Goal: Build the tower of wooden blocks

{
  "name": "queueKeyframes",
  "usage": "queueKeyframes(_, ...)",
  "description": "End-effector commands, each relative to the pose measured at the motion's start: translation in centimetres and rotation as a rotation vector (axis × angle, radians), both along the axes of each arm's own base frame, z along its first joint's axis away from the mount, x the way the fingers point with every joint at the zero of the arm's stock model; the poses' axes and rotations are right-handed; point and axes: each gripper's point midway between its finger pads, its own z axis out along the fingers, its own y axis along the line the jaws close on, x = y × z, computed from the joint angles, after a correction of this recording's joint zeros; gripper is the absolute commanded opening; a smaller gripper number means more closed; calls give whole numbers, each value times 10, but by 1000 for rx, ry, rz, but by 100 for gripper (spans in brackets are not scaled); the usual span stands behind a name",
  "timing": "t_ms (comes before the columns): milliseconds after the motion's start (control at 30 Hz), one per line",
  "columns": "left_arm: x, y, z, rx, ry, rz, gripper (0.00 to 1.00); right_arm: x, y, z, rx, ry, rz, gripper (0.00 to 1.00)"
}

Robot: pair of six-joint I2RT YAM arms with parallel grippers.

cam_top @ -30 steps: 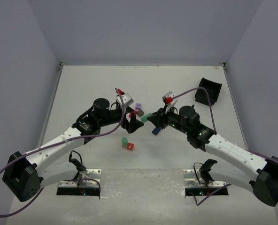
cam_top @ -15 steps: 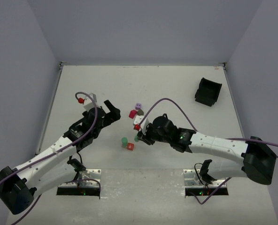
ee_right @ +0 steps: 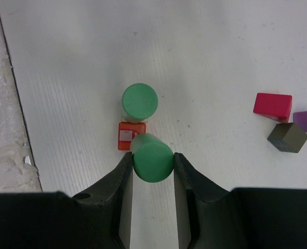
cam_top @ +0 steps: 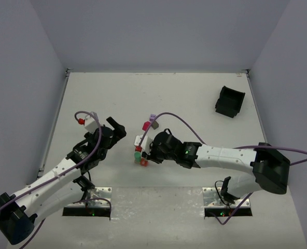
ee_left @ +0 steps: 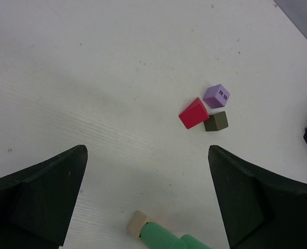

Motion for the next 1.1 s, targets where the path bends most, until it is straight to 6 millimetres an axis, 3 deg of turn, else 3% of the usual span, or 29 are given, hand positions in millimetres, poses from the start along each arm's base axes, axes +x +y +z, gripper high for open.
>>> queueKeyframes(0,6,-2,3,-4,-14,7,100,4,19,20,50,-37,17,0)
queueKeyframes(1067,7,-6,5,-1,-23,-27,100,0,35,8,34,27,38,5)
